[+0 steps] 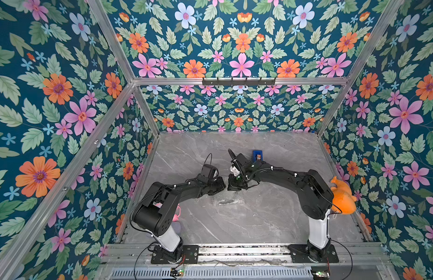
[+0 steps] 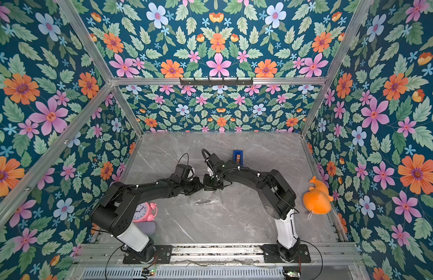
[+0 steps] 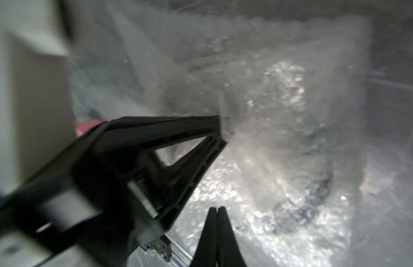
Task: Wrap dinner plates in bubble wrap
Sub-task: Wrap the plate in the bubble wrap.
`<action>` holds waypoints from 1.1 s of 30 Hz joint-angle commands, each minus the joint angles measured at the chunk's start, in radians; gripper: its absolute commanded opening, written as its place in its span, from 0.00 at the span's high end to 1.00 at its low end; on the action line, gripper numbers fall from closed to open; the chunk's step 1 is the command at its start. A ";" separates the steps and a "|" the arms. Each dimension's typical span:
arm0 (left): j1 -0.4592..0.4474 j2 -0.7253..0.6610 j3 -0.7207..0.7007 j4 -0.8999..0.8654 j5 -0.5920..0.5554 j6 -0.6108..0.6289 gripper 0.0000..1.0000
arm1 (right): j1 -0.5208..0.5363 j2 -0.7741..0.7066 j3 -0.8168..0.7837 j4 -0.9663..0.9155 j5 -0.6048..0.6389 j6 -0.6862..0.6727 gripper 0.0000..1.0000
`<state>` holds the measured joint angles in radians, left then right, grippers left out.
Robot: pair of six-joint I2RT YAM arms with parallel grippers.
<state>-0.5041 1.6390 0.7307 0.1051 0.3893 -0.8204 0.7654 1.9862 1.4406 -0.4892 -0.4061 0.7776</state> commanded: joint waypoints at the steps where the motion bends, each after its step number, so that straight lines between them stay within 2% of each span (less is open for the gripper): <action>1: -0.002 -0.006 0.002 0.004 -0.009 0.011 0.88 | -0.011 0.032 0.009 0.006 0.005 0.020 0.98; 11: -0.023 -0.018 0.009 -0.028 -0.048 0.048 0.88 | -0.083 0.108 0.031 -0.016 0.030 0.017 0.99; 19: -0.096 -0.142 -0.020 -0.046 -0.110 0.005 0.84 | -0.083 0.098 -0.034 0.015 0.030 0.052 1.00; 30: -0.107 -0.073 -0.074 -0.029 -0.102 -0.011 0.93 | -0.090 0.059 -0.036 0.009 0.036 0.065 0.99; 33: -0.108 -0.052 -0.070 -0.028 -0.102 0.001 0.94 | -0.091 0.029 -0.009 -0.002 0.025 0.047 0.95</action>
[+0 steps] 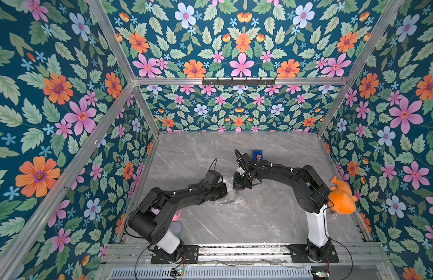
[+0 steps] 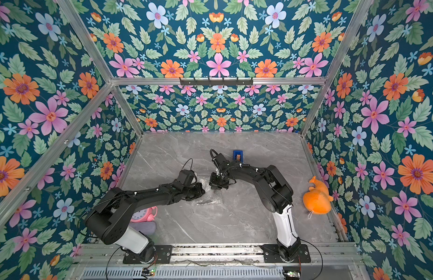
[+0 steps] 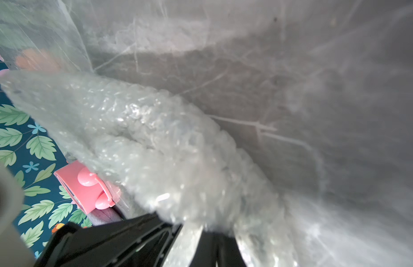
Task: Wrap dinner plates in bubble wrap
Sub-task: Wrap the plate in the bubble wrap, then pull the tape from the tape cutter.
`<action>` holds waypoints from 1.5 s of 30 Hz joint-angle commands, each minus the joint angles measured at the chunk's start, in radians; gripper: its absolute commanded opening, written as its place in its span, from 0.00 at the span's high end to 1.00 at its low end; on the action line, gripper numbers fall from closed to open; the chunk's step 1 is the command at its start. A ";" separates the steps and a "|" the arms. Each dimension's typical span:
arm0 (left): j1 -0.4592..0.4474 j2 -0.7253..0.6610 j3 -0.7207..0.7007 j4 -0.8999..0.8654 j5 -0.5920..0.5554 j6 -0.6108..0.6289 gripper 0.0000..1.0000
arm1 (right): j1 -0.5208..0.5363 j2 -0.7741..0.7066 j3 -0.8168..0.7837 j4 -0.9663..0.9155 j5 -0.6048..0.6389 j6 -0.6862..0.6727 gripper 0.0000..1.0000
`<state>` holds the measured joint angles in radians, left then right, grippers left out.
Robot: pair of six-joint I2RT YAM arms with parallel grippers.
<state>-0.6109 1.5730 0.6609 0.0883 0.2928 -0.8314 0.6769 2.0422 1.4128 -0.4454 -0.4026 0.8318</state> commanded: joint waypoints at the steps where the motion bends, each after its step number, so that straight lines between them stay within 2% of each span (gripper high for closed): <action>1: -0.001 0.022 0.002 -0.012 -0.007 0.016 0.94 | -0.002 -0.046 0.034 -0.064 0.033 -0.022 0.91; 5: -0.001 0.038 0.015 -0.021 -0.014 0.031 0.96 | -0.053 -0.195 0.027 -0.102 0.095 -0.074 0.67; 8: -0.001 0.028 0.018 -0.029 -0.021 0.042 0.96 | -0.142 -0.328 -0.061 -0.057 0.108 -0.101 0.56; 10: -0.001 0.025 0.022 -0.033 -0.023 0.047 0.97 | -0.215 -0.375 -0.115 -0.034 0.100 -0.131 0.52; 12: -0.001 0.025 0.022 -0.032 -0.022 0.050 0.97 | -0.309 -0.375 -0.146 -0.025 0.030 -0.175 0.54; 15: -0.001 0.032 0.023 -0.028 -0.018 0.045 0.97 | -0.453 -0.332 -0.145 -0.017 -0.166 -0.178 0.68; 17: -0.001 0.036 0.022 -0.022 -0.013 0.039 0.97 | -0.511 -0.292 -0.139 0.021 -0.281 -0.183 0.70; 19: -0.001 0.036 0.019 -0.018 -0.011 0.036 0.98 | -0.525 -0.266 -0.130 0.068 -0.340 -0.202 0.69; 21: -0.001 0.034 0.020 -0.019 -0.012 0.034 0.98 | -0.530 -0.230 -0.101 0.075 -0.349 -0.208 0.68; 30: -0.001 0.024 0.014 -0.020 -0.017 0.032 0.98 | -0.531 -0.071 0.049 -0.013 -0.320 -0.253 0.78; 37: -0.001 0.027 0.011 -0.010 -0.011 0.031 0.99 | -0.531 -0.030 0.052 -0.019 -0.305 -0.253 0.79; 45: -0.001 0.033 0.011 -0.007 -0.008 0.031 0.99 | -0.526 -0.003 0.035 0.012 -0.350 -0.254 0.78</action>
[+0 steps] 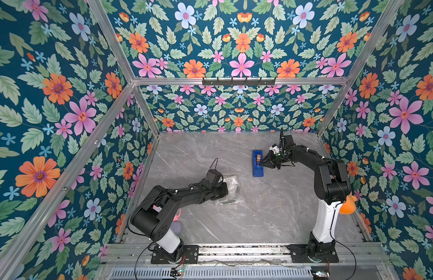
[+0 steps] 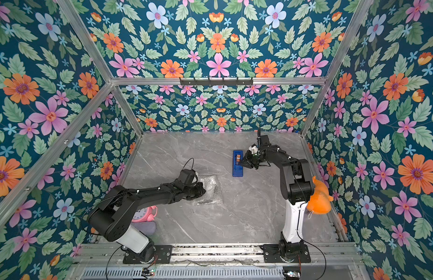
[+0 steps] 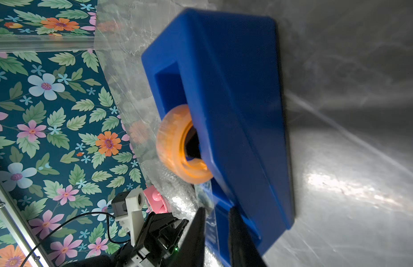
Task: Wrap dinner plates in bubble wrap
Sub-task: Pull the tape from the tape cutter.
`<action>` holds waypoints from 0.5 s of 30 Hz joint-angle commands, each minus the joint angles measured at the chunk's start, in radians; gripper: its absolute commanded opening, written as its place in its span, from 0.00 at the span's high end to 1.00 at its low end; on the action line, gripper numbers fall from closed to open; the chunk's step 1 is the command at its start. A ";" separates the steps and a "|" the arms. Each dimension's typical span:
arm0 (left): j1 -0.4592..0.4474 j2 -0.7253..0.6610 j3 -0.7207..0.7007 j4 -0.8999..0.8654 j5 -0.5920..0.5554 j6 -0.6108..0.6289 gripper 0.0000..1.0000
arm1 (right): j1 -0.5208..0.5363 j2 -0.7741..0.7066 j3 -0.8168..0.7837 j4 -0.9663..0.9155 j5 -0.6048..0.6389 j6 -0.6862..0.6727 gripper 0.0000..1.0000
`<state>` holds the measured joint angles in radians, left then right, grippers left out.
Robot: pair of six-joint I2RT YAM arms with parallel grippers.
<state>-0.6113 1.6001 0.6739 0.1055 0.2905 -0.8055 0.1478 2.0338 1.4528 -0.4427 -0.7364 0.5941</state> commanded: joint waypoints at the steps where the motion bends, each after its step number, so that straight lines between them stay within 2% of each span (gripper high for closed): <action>1: -0.001 0.006 -0.002 -0.024 -0.005 0.003 0.99 | 0.004 0.006 -0.005 0.010 -0.020 -0.017 0.78; 7: -0.001 0.006 -0.006 -0.020 -0.007 0.000 0.99 | 0.009 0.018 -0.011 0.024 -0.025 -0.009 0.79; 15: -0.001 0.009 -0.007 -0.019 -0.007 0.000 1.00 | 0.009 0.018 -0.023 0.040 -0.020 0.003 0.87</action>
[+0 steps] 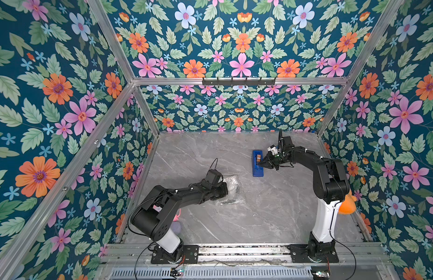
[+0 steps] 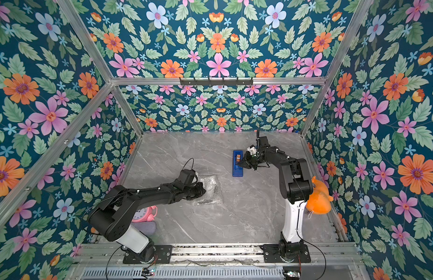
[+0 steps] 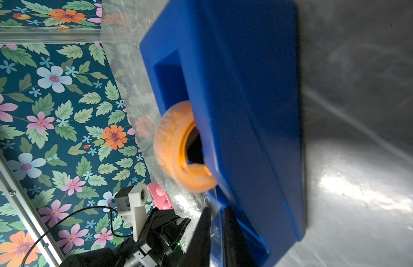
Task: Wrap dinner plates in bubble wrap
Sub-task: Pull the tape from the tape cutter.
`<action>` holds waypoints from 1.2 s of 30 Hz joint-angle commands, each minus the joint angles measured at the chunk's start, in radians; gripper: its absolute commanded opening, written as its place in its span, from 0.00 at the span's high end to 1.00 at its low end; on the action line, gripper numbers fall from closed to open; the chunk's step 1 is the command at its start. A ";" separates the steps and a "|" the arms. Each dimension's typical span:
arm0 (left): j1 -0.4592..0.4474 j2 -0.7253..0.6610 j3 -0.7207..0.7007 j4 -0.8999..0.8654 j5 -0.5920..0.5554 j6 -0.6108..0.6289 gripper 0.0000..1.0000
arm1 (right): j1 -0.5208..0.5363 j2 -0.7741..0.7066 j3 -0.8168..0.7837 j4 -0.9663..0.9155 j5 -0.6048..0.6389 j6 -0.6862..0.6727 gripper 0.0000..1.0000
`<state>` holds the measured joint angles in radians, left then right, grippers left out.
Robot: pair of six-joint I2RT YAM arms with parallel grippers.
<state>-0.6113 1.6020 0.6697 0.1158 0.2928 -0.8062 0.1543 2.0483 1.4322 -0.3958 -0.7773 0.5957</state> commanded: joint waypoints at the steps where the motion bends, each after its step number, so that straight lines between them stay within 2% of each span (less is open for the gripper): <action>1: -0.001 0.008 -0.002 -0.028 -0.010 0.001 1.00 | 0.001 0.001 -0.002 -0.005 0.017 0.001 0.89; 5: -0.001 0.013 -0.004 -0.027 -0.008 0.002 1.00 | 0.001 -0.002 -0.005 0.023 -0.015 0.008 0.93; 9: -0.001 0.015 -0.006 -0.022 -0.008 -0.001 1.00 | 0.000 0.006 -0.006 0.040 -0.025 0.022 0.83; 11: -0.001 0.018 -0.006 -0.021 -0.007 -0.002 1.00 | 0.001 0.013 -0.009 0.048 -0.027 0.028 0.83; 20: -0.001 0.021 -0.009 -0.018 -0.006 -0.003 1.00 | -0.005 -0.001 -0.024 0.101 -0.055 0.064 0.99; 27: -0.001 0.019 -0.012 -0.015 -0.009 -0.005 1.00 | -0.006 -0.045 -0.045 0.194 -0.096 0.142 1.00; 36: -0.001 0.021 -0.018 -0.011 -0.010 -0.012 1.00 | 0.000 -0.111 -0.107 0.207 -0.081 0.161 1.00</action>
<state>-0.6109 1.6169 0.6590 0.1619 0.3016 -0.8135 0.1516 1.9629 1.3437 -0.1986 -0.8413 0.7425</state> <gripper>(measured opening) 0.050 0.052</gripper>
